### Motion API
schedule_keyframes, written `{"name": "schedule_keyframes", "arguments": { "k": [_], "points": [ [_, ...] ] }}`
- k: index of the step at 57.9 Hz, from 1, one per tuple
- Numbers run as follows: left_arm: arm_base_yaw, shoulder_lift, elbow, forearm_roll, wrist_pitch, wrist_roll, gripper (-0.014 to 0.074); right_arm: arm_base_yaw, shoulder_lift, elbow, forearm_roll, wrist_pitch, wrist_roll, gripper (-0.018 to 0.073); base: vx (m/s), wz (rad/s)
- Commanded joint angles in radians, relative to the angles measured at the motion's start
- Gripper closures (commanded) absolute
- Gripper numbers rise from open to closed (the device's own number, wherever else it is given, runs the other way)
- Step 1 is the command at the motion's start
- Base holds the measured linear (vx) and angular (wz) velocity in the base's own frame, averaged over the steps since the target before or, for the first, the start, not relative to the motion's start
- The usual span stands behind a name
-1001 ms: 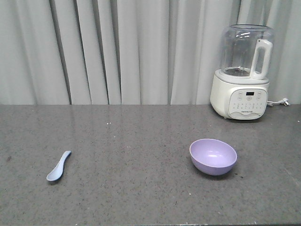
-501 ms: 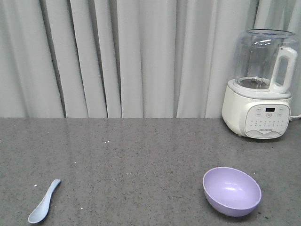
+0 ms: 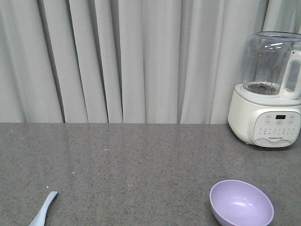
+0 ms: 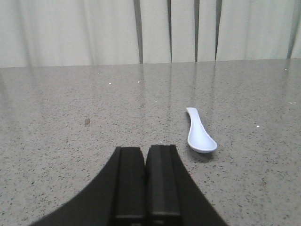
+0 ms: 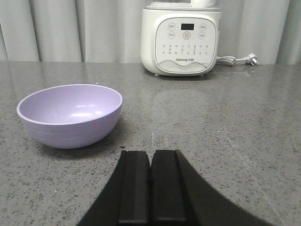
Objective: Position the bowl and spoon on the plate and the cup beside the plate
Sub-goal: 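Drive the base toward the counter with the spoon and lavender bowl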
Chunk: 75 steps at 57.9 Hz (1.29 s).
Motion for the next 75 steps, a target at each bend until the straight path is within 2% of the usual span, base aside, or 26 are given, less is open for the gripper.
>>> {"name": "schedule_keyframes", "arguments": {
  "k": [1, 32, 38, 45, 49, 51, 55, 59, 62, 65, 70, 75],
  "points": [
    [0.001, -0.004, 0.025, -0.002, -0.081, -0.006, 0.0602, -0.007, -0.020, 0.018, -0.013, -0.082, -0.008, 0.0571, 0.02, 0.00],
    [0.001, -0.004, 0.025, -0.002, -0.095, -0.006, 0.0602, -0.007, -0.020, 0.018, -0.033, -0.123, 0.000, 0.0571, 0.00, 0.00],
    [0.001, -0.004, 0.023, -0.002, -0.119, -0.006, 0.0602, -0.007, -0.020, 0.018, -0.033, -0.192, -0.001, 0.0571, 0.00, 0.00],
    [0.001, -0.004, 0.023, -0.002, -0.189, -0.006, 0.0602, -0.007, -0.020, 0.017, -0.033, -0.343, -0.001, 0.0571, 0.00, 0.00],
    [0.001, -0.004, 0.021, -0.002, -0.302, -0.006, 0.0602, -0.007, -0.020, 0.004, -0.025, -0.481, 0.003, 0.0571, 0.00, 0.00],
    [0.001, -0.004, 0.012, -0.002, -0.352, -0.015, 0.0602, -0.007, -0.019, -0.025, -0.012, -0.491, 0.008, 0.0571, 0.00, 0.00],
    [0.001, -0.004, -0.040, -0.002, -0.448, -0.030, 0.0602, -0.007, -0.008, -0.113, 0.012, -0.380, 0.007, 0.0571, 0.00, 0.00],
    [0.001, -0.002, -0.142, -0.001, -0.444, -0.012, 0.0602, -0.007, 0.033, -0.251, 0.019, -0.209, 0.007, 0.0571, 0.00, 0.00],
    [0.001, 0.020, -0.245, 0.001, -0.396, 0.024, 0.0601, -0.007, 0.091, -0.364, 0.011, -0.070, 0.004, 0.0571, 0.00, 0.00],
    [0.001, 0.057, -0.336, 0.001, -0.332, 0.068, 0.0602, -0.007, 0.151, -0.453, 0.001, 0.005, -0.003, 0.0571, 0.00, 0.00],
    [0.001, 0.153, -0.467, -0.002, -0.217, 0.131, 0.0600, -0.007, 0.261, -0.575, -0.030, 0.069, -0.004, 0.0568, 0.00, 0.00],
    [0.001, 0.271, -0.553, -0.002, -0.101, 0.128, 0.0596, -0.007, 0.369, -0.624, -0.064, 0.083, -0.004, 0.0559, 0.00, 0.00]
  ]
}}
